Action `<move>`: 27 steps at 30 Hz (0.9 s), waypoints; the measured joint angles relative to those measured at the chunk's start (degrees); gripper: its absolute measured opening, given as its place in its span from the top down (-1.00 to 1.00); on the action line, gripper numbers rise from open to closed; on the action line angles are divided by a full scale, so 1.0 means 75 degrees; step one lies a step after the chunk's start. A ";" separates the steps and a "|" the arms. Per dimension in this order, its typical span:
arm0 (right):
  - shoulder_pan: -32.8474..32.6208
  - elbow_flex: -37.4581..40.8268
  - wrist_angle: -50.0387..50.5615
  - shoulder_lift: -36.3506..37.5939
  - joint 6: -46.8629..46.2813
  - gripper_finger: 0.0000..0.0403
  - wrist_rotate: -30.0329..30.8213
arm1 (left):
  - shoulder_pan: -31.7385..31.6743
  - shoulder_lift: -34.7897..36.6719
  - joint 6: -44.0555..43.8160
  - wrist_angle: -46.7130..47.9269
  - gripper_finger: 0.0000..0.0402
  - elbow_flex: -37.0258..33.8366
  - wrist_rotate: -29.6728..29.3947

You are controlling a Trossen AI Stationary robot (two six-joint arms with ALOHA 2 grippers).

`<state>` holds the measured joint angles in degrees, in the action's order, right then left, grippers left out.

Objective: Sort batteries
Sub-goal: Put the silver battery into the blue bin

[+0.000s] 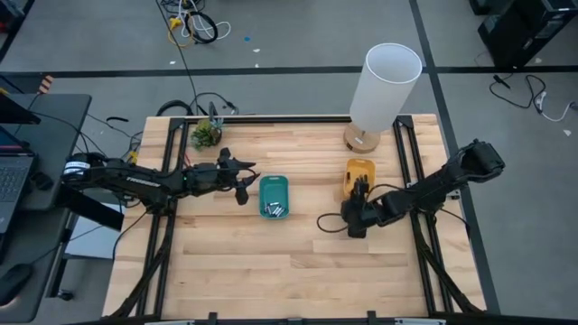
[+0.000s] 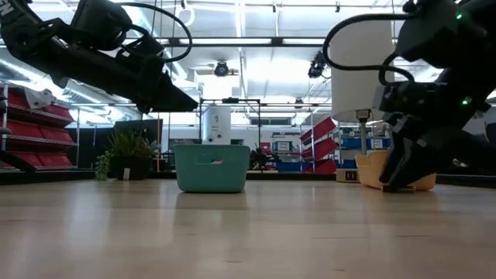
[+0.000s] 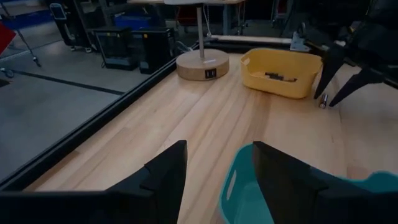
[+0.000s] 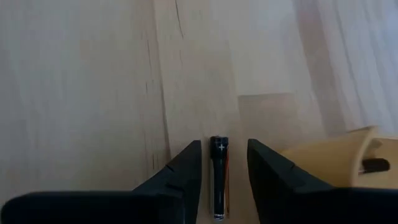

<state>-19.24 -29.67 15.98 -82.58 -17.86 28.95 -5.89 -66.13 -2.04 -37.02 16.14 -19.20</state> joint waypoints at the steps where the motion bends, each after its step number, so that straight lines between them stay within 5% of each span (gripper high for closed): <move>1: 0.0050 0.0000 -0.0005 -0.0029 0.0026 0.43 -0.0053 | 0.0000 0.0000 -0.0015 0.0057 0.02 0.0000 0.0000; 18: 0.0550 -0.0023 -0.0082 -0.0067 0.0147 0.79 -0.1429 | 0.0000 0.0000 -0.0134 0.0355 0.02 0.0000 0.0002; 27: 0.0696 -0.0020 -0.0131 -0.0067 0.0013 0.80 -0.1728 | 0.0003 0.0000 -0.0189 0.0362 0.02 0.0000 0.0262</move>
<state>-14.02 -29.82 15.00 -83.09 -17.76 15.98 -5.87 -66.13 -3.46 -34.30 16.14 -17.23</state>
